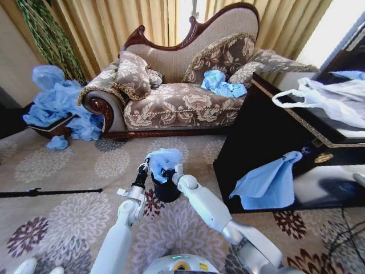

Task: Place a garbage bag over the trash bin.

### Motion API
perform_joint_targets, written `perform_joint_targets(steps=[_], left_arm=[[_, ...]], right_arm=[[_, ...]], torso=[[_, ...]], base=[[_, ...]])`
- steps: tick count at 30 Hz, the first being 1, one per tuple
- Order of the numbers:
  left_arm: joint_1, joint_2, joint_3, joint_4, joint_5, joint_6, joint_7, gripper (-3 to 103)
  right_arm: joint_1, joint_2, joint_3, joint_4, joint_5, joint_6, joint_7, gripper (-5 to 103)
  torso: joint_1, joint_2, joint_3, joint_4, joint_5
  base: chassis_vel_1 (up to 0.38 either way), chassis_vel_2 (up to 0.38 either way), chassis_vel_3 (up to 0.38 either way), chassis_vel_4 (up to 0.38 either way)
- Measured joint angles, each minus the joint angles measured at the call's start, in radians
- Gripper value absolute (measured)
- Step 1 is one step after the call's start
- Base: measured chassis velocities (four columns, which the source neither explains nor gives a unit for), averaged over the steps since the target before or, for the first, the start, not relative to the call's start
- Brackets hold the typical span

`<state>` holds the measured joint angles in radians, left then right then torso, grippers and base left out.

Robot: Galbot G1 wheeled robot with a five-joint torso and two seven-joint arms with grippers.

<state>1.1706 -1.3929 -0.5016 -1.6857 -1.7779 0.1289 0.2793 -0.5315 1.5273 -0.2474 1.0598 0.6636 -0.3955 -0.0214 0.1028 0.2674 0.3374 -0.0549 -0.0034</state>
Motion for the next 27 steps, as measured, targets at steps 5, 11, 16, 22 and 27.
perform_joint_targets(steps=[5, 11, 16, 22, 27], left_arm=[[0.000, 0.007, 0.000, -0.010, -0.005, 0.002, 0.000, 0], [-0.003, 0.013, 0.005, -0.026, -0.006, 0.005, 0.000, 0], [-0.013, 0.024, 0.012, -0.056, 0.001, 0.005, -0.018, 0], [-0.035, 0.033, 0.016, -0.074, 0.002, 0.001, -0.039, 0], [-0.044, 0.029, 0.020, -0.083, 0.001, -0.004, -0.050, 0]], right_arm=[[-0.017, -0.037, -0.003, 0.076, 0.012, -0.057, 0.023, 0], [-0.056, -0.104, 0.007, 0.284, 0.012, -0.060, 0.100, -2], [-0.095, -0.174, -0.003, 0.418, 0.015, -0.060, 0.165, 5], [-0.151, -0.263, -0.007, 0.534, 0.017, -0.051, 0.195, 22], [-0.236, -0.343, 0.026, 0.669, -0.038, -0.017, 0.207, 44]], torso=[[0.000, 0.000, 0.000, -0.0005, -0.0001], [0.000, 0.000, 0.000, -0.0002, 0.0001], [0.000, 0.000, 0.000, -0.0003, 0.0001], [0.000, 0.000, 0.000, -0.0005, 0.0000], [0.000, 0.000, 0.000, -0.0003, 0.0001]], base=[[0.000, 0.000, 0.000, 0.000], [0.000, 0.000, 0.000, 0.000], [0.000, 0.000, 0.000, 0.000], [0.000, 0.000, 0.000, 0.000], [0.000, 0.000, 0.000, 0.000]])
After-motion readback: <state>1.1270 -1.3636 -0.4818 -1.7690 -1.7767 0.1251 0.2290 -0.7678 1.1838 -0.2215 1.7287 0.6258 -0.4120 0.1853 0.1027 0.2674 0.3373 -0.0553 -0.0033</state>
